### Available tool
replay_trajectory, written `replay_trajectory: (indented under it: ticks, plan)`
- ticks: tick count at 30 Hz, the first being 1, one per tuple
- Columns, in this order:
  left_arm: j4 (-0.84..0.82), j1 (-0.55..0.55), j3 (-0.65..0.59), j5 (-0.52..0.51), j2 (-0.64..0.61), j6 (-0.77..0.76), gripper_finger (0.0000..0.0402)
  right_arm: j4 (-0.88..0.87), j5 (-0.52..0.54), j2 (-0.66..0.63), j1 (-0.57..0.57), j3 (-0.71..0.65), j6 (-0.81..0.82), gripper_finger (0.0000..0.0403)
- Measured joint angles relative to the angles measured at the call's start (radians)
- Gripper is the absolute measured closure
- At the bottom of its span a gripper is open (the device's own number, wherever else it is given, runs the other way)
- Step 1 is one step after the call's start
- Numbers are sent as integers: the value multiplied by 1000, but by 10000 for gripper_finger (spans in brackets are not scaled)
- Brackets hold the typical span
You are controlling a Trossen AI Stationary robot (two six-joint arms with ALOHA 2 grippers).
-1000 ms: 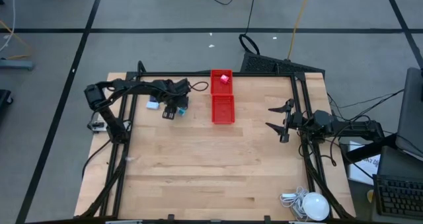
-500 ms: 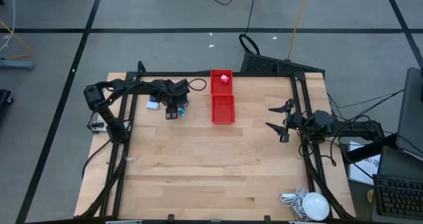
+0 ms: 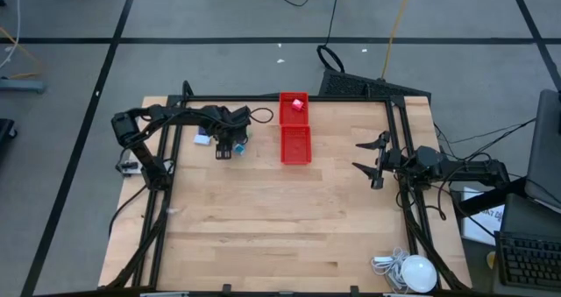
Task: Pick & Place Office items
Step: Put the bottom black charger adapter into the top red basket
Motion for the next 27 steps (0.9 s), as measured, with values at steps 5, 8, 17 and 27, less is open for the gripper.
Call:
replay_trajectory:
  ticks: [5, 8, 17, 27]
  plan:
    - [53, 0, -3, 3, 0, -9, 176, 0, 0, 0, 0, 0, 0, 124]
    - [88, 2, -4, 24, 0, -34, 176, 0, 0, 0, 0, 0, 0, 124]
    - [90, 1, -3, 20, 0, -93, 217, 0, 0, 0, 0, 0, 0, 124]
    - [95, 0, -3, 11, -1, -146, 254, 0, 0, 0, 0, 0, 0, 124]
